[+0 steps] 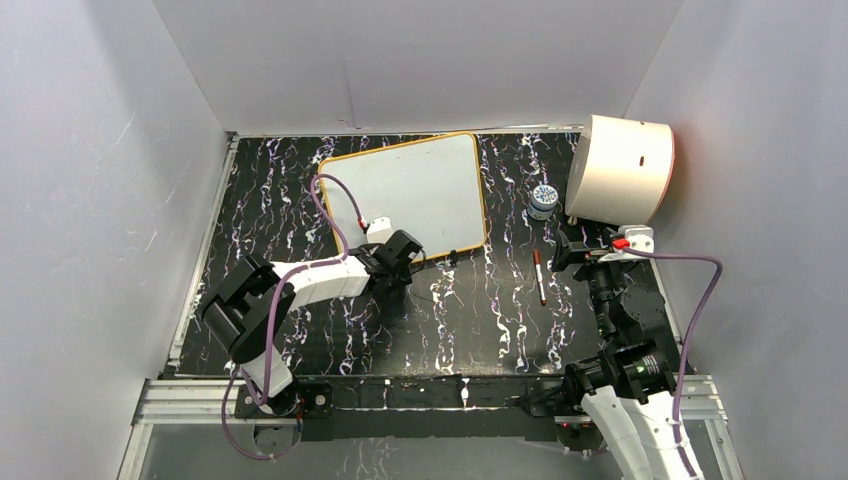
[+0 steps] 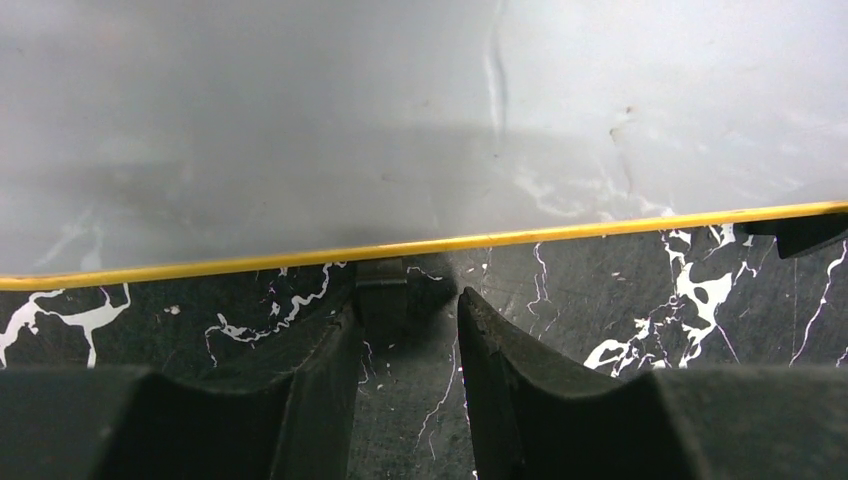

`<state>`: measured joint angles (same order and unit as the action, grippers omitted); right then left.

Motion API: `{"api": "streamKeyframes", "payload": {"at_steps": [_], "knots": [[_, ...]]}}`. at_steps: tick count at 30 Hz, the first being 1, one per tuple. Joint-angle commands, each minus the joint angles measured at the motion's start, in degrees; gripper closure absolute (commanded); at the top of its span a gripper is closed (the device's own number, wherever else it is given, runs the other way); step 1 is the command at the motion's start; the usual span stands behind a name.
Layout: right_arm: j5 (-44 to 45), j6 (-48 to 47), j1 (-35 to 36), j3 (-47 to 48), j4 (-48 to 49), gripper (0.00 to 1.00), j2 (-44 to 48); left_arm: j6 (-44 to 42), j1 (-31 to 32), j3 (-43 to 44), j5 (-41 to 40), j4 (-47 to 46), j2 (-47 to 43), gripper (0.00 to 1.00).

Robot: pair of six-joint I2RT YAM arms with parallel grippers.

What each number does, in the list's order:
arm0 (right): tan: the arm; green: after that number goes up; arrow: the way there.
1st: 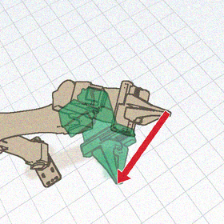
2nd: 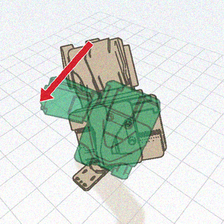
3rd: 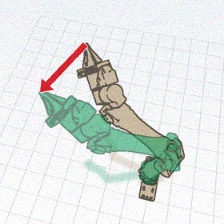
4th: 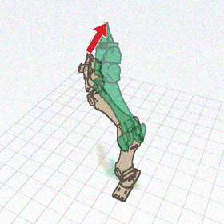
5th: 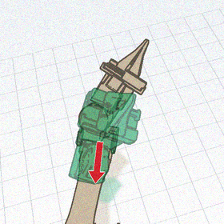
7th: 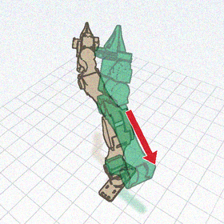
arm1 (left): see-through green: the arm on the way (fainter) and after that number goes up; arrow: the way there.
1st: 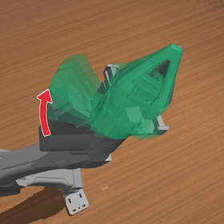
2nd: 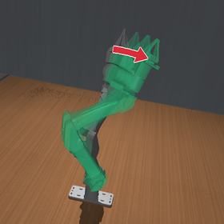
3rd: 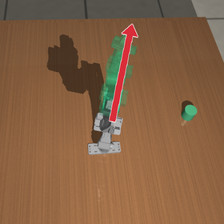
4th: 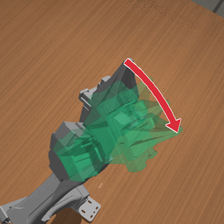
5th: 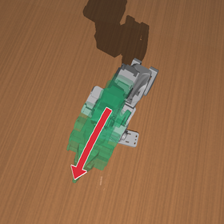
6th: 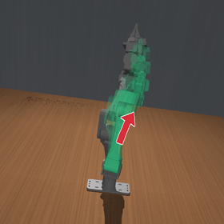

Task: Write a sentence on the whiteboard
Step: Move the whiteboard stand to the center of the board.

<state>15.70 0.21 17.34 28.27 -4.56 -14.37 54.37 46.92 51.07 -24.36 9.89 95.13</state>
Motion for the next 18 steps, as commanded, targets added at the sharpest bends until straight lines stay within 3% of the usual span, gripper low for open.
{"api": "streamKeyframes", "payload": {"at_steps": [1,11,18], "knots": [[0.1,-0.1,0.3,0.7,2.1,0.01,-0.1,2.5,1.5,-0.1,1.1,4.3,-1.2,0.62],[0.5,-0.1,0.3,0.9,1.7,0.01,0.7,-0.2,2.3,0.9,1.1,2.9,-3.4,0.56],[0.1,0.4,0.3,2.7,-0.4,0.01,-2.0,-6.0,2.3,-0.3,0.6,4.5,-13.0,0.4]]}}
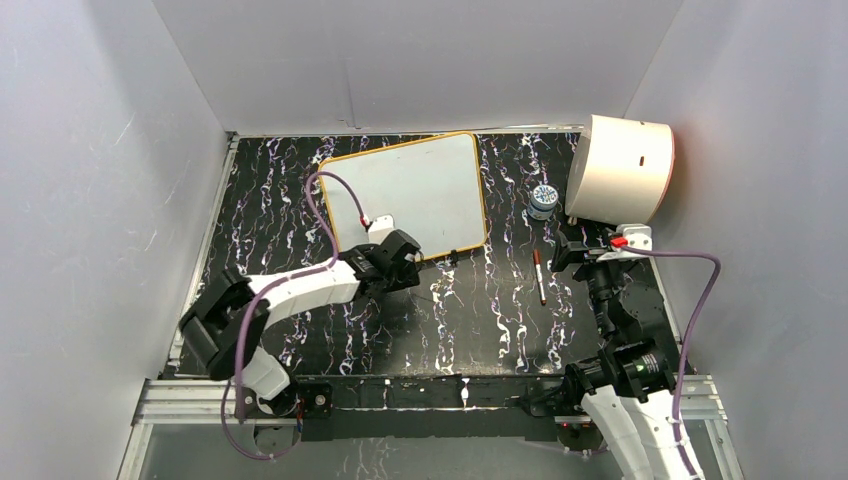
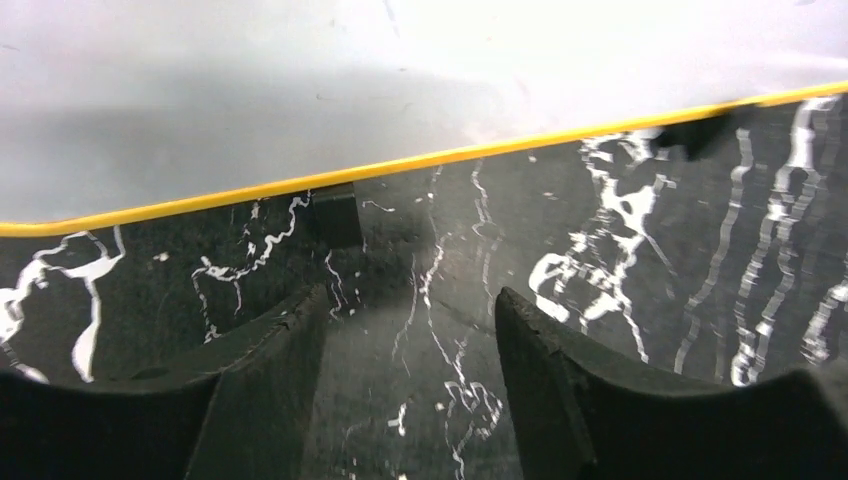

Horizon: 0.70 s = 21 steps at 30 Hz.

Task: Write a sentence on the whiteboard
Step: Move the whiteboard stand to the center of the board.

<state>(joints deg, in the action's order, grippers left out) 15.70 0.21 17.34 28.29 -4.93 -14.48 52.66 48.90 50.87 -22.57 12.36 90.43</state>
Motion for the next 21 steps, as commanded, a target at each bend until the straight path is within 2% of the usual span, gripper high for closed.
{"api": "streamKeyframes", "payload": {"at_steps": [1,4,9,14,17,21], "knots": [[-0.2,0.7,0.3,3.3,-0.7,0.01,-2.3,-6.0,0.3,0.1,-1.5,2.7,-10.0,0.38],[-0.2,2.1,0.3,5.1,-2.6,0.01,-4.8,-11.8,0.2,1.5,-2.7,4.8,-14.7,0.3],[7.2,8.7,0.3,11.6,-11.4,0.01,-13.7,-21.9,-0.1,2.5,-6.9,7.0,-22.3,0.2],[3.4,11.7,0.3,15.9,-18.9,0.01,-19.5,-30.1,-2.2,6.6,-11.4,9.9,-25.1,0.17],[0.3,12.3,0.3,16.7,-21.1,0.01,-20.8,-34.0,-4.2,9.7,-13.5,11.0,-26.0,0.11],[0.1,14.2,0.3,18.4,-25.3,0.01,-24.8,-38.6,-6.5,7.9,-14.0,6.8,-29.9,0.1]]}}
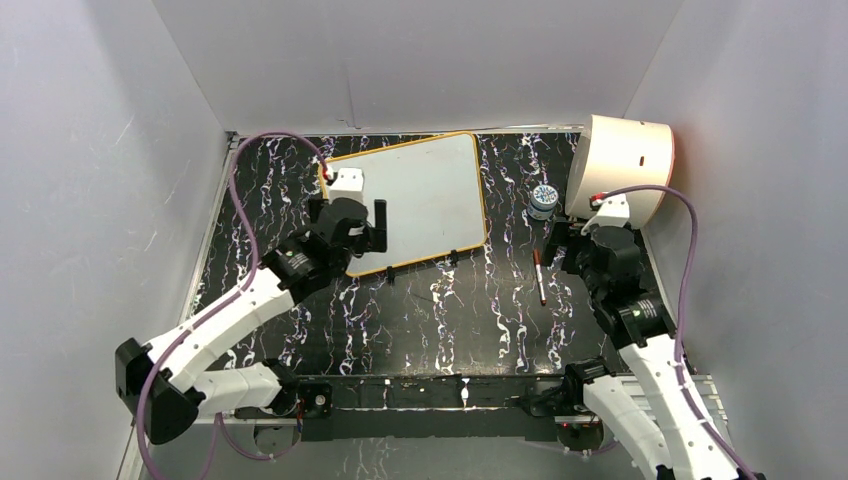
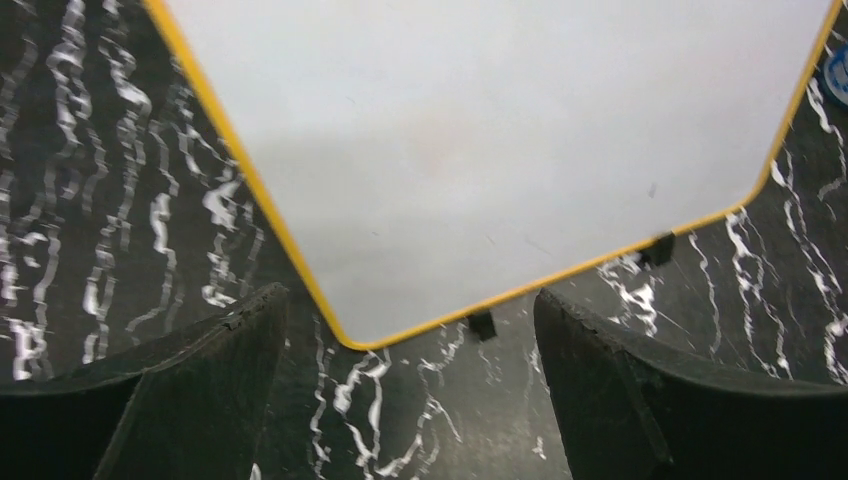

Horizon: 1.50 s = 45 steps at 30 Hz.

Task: Write a sentence on the whiteboard
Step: Move the whiteboard stand to the center of the board, then open the whiteboard marker at the center of the board.

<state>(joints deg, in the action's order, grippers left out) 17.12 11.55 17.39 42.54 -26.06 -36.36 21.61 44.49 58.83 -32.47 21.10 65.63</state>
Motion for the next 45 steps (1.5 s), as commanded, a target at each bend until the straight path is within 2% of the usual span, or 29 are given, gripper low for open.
{"api": "streamKeyframes", "payload": {"at_steps": [1,4,10,14,19,24,28,30,34,37,45], "knots": [[-1.5,3.5,0.2,4.5,-5.0,0.01,-4.0,-8.5,-2.6,-1.7,-4.1,-3.4,-6.5,0.1],[-6.3,3.4,0.2,4.5,-5.1,0.01,-6.5,-9.1,-6.0,-4.3,-1.3,-3.9,-10.3,0.1],[-6.9,4.8,0.1,4.9,-5.9,0.01,-13.0,-9.8,-7.7,-6.9,-0.4,-3.9,-15.4,0.09],[-1.5,9.5,0.2,4.9,-7.4,0.01,-16.6,-10.7,-9.0,-7.9,2.1,-4.1,-17.8,0.06],[1.1,10.9,0.0,3.8,-5.8,0.01,-21.7,-12.9,-9.7,-9.6,2.8,-6.4,-23.1,0.06],[1.7,14.5,-0.4,2.6,-4.9,0.01,-27.6,-14.2,-10.8,-15.1,6.8,-12.0,-29.7,0.06],[0.1,14.6,-1.1,1.4,-2.2,0.02,-30.9,-14.0,-11.4,-15.8,7.9,-12.9,-30.0,0.06],[-1.7,14.6,-1.8,0.7,-0.6,0.05,-32.7,-13.1,-12.0,-14.9,8.0,-11.8,-28.3,0.06],[-5.7,14.4,-4.8,-0.7,2.3,0.19,-36.1,-11.4,-13.4,-13.6,9.4,-10.6,-25.2,0.06],[-5.5,14.5,-5.7,-1.6,3.4,0.3,-37.5,-10.9,-14.2,-13.5,10.7,-10.6,-24.5,0.06],[-3.6,13.6,-5.8,-1.1,1.9,0.43,-41.7,-10.3,-16.4,-13.9,13.7,-11.2,-24.1,0.05]]}}
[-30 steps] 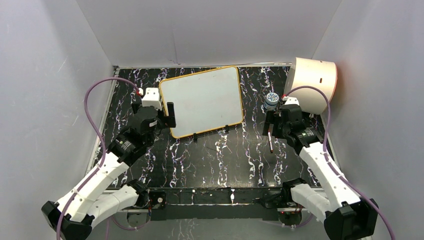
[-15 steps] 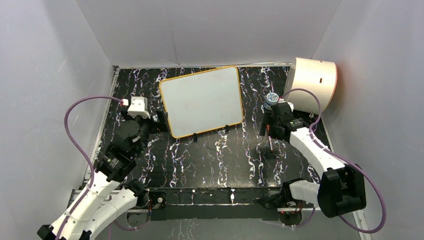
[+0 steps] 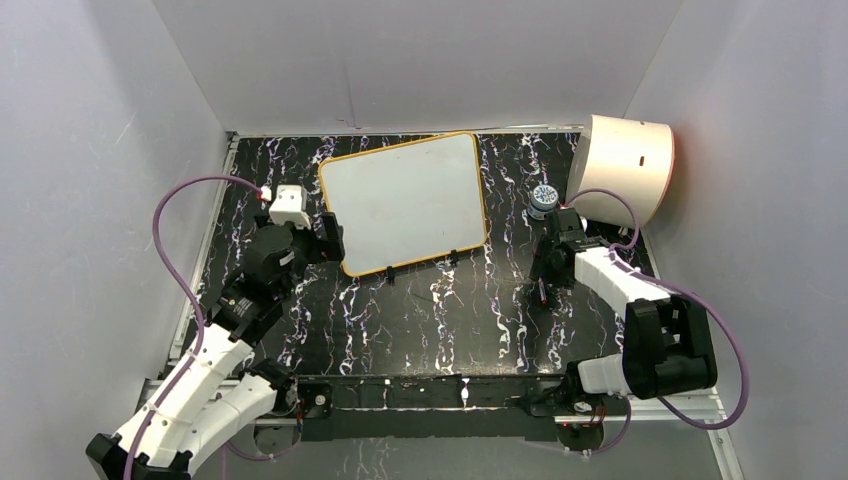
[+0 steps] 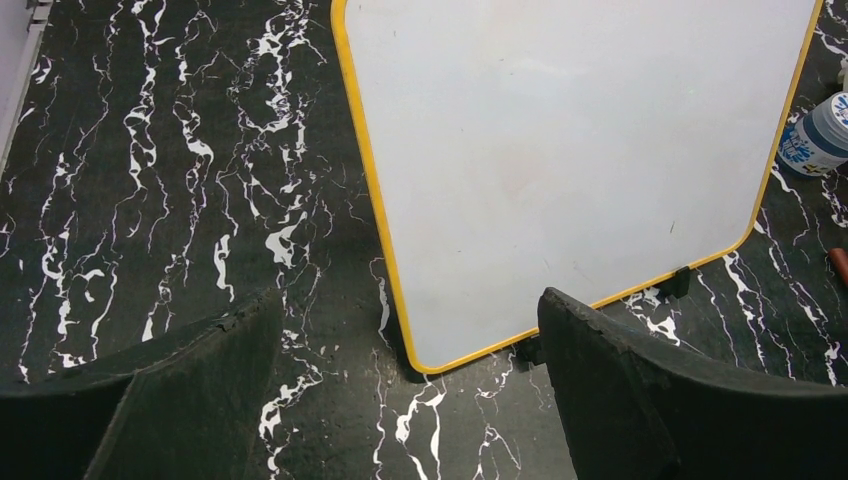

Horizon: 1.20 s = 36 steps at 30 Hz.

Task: Write a sentence on the whiteboard
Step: Open the whiteboard marker at the center of the board.

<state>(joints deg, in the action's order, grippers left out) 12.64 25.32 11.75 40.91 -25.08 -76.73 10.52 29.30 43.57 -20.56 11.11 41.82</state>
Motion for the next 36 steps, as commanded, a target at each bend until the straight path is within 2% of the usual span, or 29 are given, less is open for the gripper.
{"api": "streamKeyframes", "payload": {"at_steps": [1,11,17,23,29,36], "knots": [[1.0,-0.3,-0.1,0.8,0.5,0.44,-1.9,0.9,-1.4,1.3,1.7,-1.2,-0.1,0.05],[-0.4,-1.9,-0.1,1.8,1.9,0.51,-6.4,2.1,-3.2,1.8,3.7,-0.8,0.1,0.05],[-1.6,-2.5,0.7,2.7,2.7,0.58,-8.7,2.4,-3.5,1.7,5.4,-1.1,0.4,0.05],[-2.9,-3.8,1.7,3.1,3.6,0.75,-9.0,2.1,-3.9,1.0,8.1,-1.9,0.5,0.05],[-2.0,-5.9,4.4,3.2,3.8,1.0,-6.7,2.9,-3.9,1.2,9.8,-1.6,2.7,0.05],[-3.7,-7.0,7.9,1.7,4.3,1.0,-0.5,9.9,-3.9,5.2,19.0,-0.3,7.7,0.05]]}}
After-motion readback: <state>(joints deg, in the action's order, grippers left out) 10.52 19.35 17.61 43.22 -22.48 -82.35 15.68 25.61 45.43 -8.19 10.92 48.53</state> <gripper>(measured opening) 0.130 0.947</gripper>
